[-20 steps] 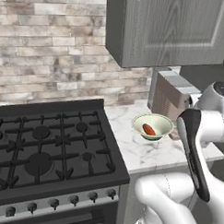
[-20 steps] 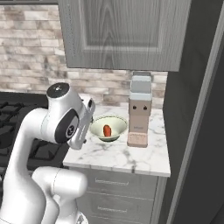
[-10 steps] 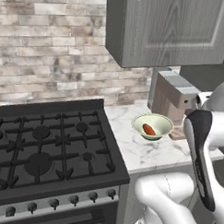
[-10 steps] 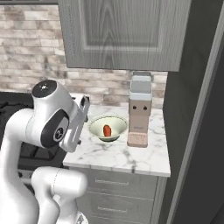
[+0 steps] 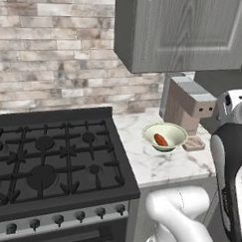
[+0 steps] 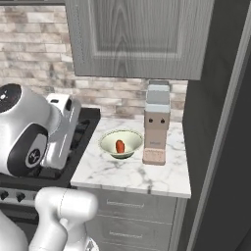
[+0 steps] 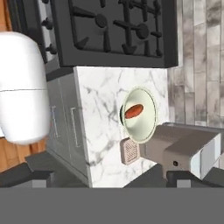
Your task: Take the sweet potato, bell pepper, and mango from the freezer and place them in the bowl on the counter.
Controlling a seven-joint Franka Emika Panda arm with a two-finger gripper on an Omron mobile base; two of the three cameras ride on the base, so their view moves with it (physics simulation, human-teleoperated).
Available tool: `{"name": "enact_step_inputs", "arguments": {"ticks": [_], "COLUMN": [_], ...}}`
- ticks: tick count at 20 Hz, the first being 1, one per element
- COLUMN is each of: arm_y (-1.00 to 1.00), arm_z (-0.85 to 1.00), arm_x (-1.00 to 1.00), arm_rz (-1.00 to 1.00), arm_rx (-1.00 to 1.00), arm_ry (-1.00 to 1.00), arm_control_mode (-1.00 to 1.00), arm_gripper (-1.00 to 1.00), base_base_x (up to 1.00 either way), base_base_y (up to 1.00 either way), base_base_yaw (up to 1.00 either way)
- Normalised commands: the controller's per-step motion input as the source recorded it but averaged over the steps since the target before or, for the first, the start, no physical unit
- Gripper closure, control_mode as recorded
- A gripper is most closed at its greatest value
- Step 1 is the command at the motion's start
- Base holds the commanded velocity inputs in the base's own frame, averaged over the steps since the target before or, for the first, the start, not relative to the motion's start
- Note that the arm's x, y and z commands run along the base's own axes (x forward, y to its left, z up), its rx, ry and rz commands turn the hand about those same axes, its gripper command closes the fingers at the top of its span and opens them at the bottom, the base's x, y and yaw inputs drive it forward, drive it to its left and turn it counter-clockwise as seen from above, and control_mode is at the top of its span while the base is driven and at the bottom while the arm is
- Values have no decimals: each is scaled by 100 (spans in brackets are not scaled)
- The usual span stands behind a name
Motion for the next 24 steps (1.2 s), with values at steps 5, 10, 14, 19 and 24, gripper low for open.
{"name": "enact_step_inputs", "arguments": {"ticks": [5,10,14,19,24], "arm_y": [18,14,0,0,0], "arm_z": [54,36,0,0,0], "arm_x": [-71,-52,0,0,0], "arm_rz": [0,0,0,0,0], "arm_rx": [0,0,0,0,0], "arm_ry": [-21,-14,0,0,0], "arm_control_mode": [-100,100,100,100,100], "arm_gripper": [-100,-100,-100,-100,-100], "base_base_x": [0,-40,-100,-100,-96], "base_base_y": [0,5,0,0,-18], "base_base_yaw": [0,-1,-5,-7,-16]}}
